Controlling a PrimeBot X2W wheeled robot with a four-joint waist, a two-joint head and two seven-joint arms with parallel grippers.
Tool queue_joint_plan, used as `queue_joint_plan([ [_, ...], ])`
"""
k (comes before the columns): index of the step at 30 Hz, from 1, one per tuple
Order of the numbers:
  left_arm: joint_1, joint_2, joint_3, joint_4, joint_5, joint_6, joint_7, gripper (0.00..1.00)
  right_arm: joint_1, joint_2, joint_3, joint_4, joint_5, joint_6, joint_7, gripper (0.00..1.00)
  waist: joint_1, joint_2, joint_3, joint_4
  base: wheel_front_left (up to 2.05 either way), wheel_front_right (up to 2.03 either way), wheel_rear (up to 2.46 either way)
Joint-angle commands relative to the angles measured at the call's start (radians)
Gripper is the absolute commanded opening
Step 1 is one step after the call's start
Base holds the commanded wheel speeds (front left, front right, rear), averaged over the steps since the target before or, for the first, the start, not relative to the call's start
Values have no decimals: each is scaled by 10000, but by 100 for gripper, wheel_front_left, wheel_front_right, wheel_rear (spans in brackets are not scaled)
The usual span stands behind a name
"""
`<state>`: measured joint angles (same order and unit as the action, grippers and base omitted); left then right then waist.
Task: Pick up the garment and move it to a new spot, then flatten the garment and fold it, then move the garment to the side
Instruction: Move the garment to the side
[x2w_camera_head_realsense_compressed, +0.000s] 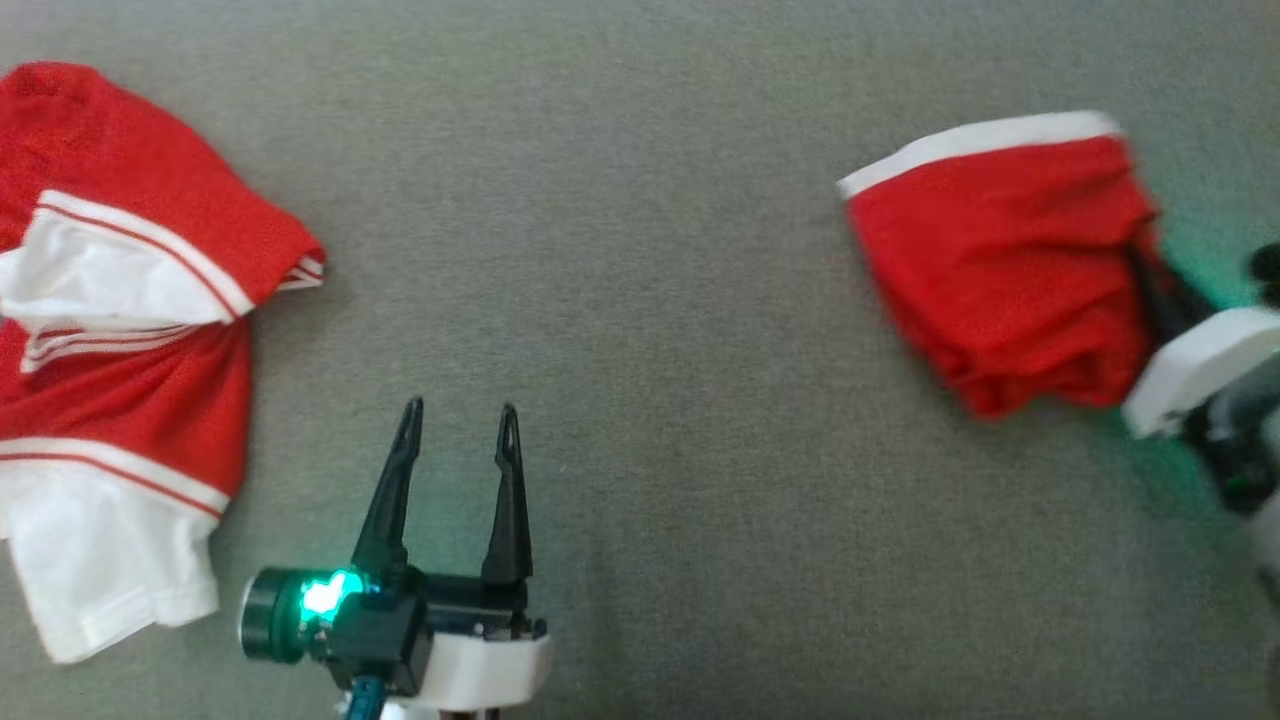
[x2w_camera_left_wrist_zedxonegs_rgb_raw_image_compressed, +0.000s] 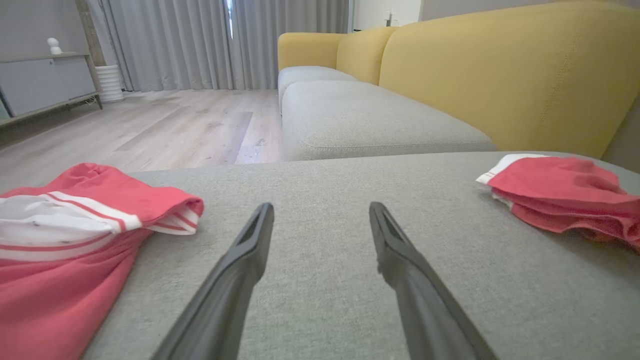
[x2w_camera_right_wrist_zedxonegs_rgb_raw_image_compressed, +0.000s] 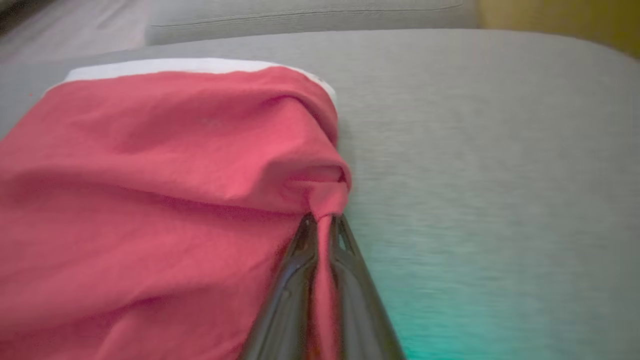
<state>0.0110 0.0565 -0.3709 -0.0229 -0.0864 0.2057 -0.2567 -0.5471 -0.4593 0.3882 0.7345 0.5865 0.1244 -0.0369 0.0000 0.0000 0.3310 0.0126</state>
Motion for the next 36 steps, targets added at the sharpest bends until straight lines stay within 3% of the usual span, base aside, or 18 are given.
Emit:
queue_joint_plan([
  [1, -363, -62, 267, -423, -42, -1, -51, 100, -179, -602, 47, -62, -64, 63, -191, 0, 0, 0, 246, -242, 0, 0, 0],
  [8, -942, -62, 180, -828, -238, -345, -51, 100, -1259, -2380, 110, 311, -193, 63, -302, 0, 0, 0, 1161, -822, 0, 0, 0],
  [17, -1649, -62, 48, -828, 53, -327, -51, 100, -2228, -4148, 37, 1328, -246, 63, -769, 0, 0, 0, 1928, -830, 0, 0, 0],
  [18, -1670, -62, 37, -754, 75, -293, -51, 100, -2319, -4213, 44, 1473, -373, 63, -932, 27, 0, 0, 1928, -814, 0, 0, 0],
  [19, -1690, -62, 24, -686, 71, -270, -51, 100, -2409, -4225, 43, 1611, -504, 63, -1137, 100, 0, 0, 1891, -797, 0, 0, 0],
  [24, -1574, -62, 38, -383, -30, -213, -51, 100, -2741, -3609, 75, 2240, -1319, 63, -1831, 100, 0, 0, 1290, -814, 0, 0, 0],
  [29, -1289, -62, 163, -266, -269, -217, -51, 100, -2349, -2089, 165, 2022, -1594, 63, -2132, 100, 0, 0, 225, -880, 0, 0, 0],
  [36, -333, -62, 587, 219, -788, -96, -51, 100, -400, -77, 288, 570, -1210, 63, -2240, 100, 0, 0, -1660, -808, 0, 0, 0],
])
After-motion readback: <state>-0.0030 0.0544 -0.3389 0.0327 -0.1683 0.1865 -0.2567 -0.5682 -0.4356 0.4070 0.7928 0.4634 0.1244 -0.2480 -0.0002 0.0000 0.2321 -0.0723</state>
